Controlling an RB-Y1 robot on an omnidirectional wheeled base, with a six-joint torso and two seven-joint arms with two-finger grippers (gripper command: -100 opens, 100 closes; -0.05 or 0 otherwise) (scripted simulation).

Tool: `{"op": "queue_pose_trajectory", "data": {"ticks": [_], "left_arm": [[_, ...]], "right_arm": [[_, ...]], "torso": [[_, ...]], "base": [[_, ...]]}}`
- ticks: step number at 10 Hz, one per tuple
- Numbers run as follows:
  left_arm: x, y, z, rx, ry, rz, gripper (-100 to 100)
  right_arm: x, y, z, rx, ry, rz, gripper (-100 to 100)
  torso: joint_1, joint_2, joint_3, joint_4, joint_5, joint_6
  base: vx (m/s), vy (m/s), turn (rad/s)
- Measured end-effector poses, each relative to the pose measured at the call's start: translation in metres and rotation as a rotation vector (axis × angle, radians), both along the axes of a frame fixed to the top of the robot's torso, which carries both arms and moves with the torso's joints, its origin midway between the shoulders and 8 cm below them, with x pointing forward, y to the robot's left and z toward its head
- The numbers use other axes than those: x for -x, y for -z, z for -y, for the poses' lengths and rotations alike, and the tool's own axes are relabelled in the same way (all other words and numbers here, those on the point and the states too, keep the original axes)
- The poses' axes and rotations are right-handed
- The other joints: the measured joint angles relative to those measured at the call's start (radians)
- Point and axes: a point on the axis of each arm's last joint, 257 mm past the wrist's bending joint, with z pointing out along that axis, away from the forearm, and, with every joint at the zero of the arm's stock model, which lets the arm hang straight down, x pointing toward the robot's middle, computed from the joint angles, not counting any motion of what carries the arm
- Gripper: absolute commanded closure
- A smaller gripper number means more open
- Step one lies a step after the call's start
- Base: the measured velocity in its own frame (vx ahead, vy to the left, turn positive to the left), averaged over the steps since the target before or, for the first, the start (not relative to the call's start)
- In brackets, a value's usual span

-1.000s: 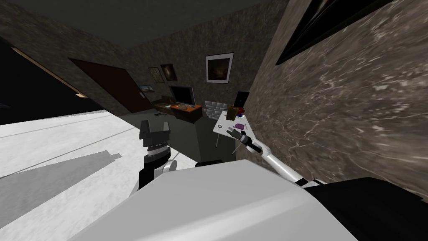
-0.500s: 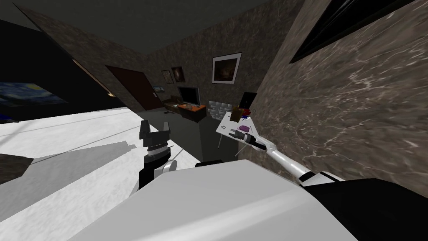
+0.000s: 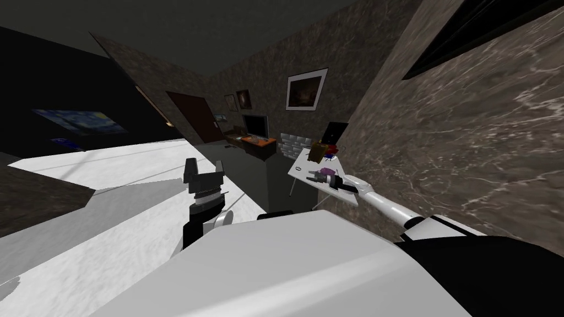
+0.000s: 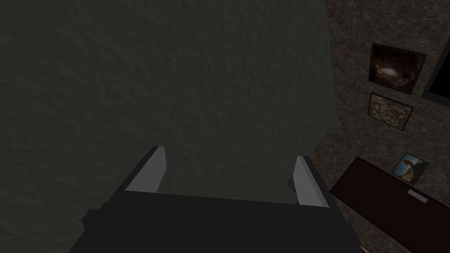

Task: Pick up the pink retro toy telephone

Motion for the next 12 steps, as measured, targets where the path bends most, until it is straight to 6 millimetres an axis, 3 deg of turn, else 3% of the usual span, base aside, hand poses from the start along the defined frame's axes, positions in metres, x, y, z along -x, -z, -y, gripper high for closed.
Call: {"op": "queue_pose_trajectory", "data": {"ticks": [1,2,7,10,11,12], "left_arm": [[0.0,0.0,0.0,0.0,0.0,0.0,0],[0.0,0.0,0.0,0.0,0.0,0.0,0],[0.0,0.0,0.0,0.0,0.0,0.0,0],[0.0,0.0,0.0,0.0,0.0,0.0,0],[0.0,0.0,0.0,0.0,0.0,0.0,0],[0.0,0.0,0.0,0.0,0.0,0.0,0]], "right_arm": [[0.002,0.012,0.016,0.054,0.004,-0.025,-100],[0.005,0.013,0.026,0.093,0.001,-0.036,-100],[0.019,0.027,0.111,0.333,0.015,-0.135,-100],[0.033,0.025,0.156,0.458,0.031,-0.188,-100],[0.032,0.022,0.18,0.51,0.044,-0.213,-100],[0.041,0.021,0.188,0.535,0.045,-0.234,-100]], "torso": [[0.0,-0.001,0.0,0.0,0.0,-0.001],[0.0,0.0,0.0,0.0,0.0,0.0],[0.0,-0.001,0.0,0.0,0.0,0.0],[0.0,-0.001,-0.001,0.0,0.0,0.0],[0.0,-0.002,-0.001,0.0,0.0,0.0],[0.0,-0.001,-0.001,0.0,0.0,0.001]], "base": [[0.02,-0.009,0.103],[0.028,-0.013,0.189],[0.027,-0.014,0.125],[0.036,-0.017,0.116],[0.035,-0.02,0.088],[0.044,-0.017,0.123]]}}
